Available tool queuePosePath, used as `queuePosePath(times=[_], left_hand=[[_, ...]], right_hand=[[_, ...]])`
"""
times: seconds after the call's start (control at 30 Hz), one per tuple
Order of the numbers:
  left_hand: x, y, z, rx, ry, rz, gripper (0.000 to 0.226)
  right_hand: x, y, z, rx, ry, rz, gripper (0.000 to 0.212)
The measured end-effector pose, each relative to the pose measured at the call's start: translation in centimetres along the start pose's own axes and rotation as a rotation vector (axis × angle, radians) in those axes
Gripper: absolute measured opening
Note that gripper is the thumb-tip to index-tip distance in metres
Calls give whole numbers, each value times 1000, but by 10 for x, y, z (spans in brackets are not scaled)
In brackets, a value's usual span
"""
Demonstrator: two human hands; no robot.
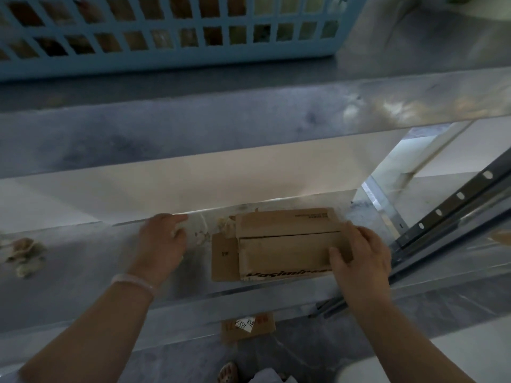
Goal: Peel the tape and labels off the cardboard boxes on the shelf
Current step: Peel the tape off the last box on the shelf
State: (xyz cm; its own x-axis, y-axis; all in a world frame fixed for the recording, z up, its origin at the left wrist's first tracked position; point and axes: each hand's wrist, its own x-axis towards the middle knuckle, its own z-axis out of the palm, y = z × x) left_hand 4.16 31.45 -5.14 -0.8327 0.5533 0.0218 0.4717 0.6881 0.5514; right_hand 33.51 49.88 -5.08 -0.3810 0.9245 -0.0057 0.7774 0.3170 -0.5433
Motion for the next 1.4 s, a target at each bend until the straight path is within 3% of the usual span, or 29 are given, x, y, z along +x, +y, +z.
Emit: queuePosePath(times=[0.07,0.17,0.33,0.43,0.57,0.67,0.73,0.8,0.83,0.9,0.97,1.0,1.07,1.2,1.4], left_hand=[[-20,31,9,-191,-155,2,23],[-48,53,32,-338,-368,-41,28],[-67,64,36,-551,-278,-188,13],[-70,72,27,-674,-357,-331,29],[-58,81,25,-551,-521,-232,26],[-43,79,23,-404,-720,-106,42],[-33,74,27,-199,-779,19,76],[-28,71,35,-138,-769,38,105],[-26,74,39,-118,-741,46,118],[-25,85,43,-10,-699,32,136],[-27,96,49,105,-645,-5,138],[-29,100,52,128,-615,-21,137],[-33,105,58,137,-558,-47,133],[-41,103,60,80,-477,11,119],[-57,91,45,-233,-421,236,99]], right_hand=[[-2,0,-4,144,-99,118,58],[-6,0,-11,342,-141,176,46],[-4,8,-17,569,-110,313,12],[0,4,-25,687,-163,443,29],[14,-2,-40,692,-346,472,23],[26,5,-52,677,-611,370,17],[37,7,-57,475,-742,233,32],[46,1,-58,284,-800,88,42],[50,-3,-55,211,-804,25,47],[56,-15,-44,59,-780,-7,78],[60,-23,-26,-103,-666,23,120],[59,-27,-17,-171,-594,33,130],[55,-30,-5,-234,-488,47,127],[47,-26,-3,-166,-439,71,112],[42,-9,-25,390,-343,145,73]])
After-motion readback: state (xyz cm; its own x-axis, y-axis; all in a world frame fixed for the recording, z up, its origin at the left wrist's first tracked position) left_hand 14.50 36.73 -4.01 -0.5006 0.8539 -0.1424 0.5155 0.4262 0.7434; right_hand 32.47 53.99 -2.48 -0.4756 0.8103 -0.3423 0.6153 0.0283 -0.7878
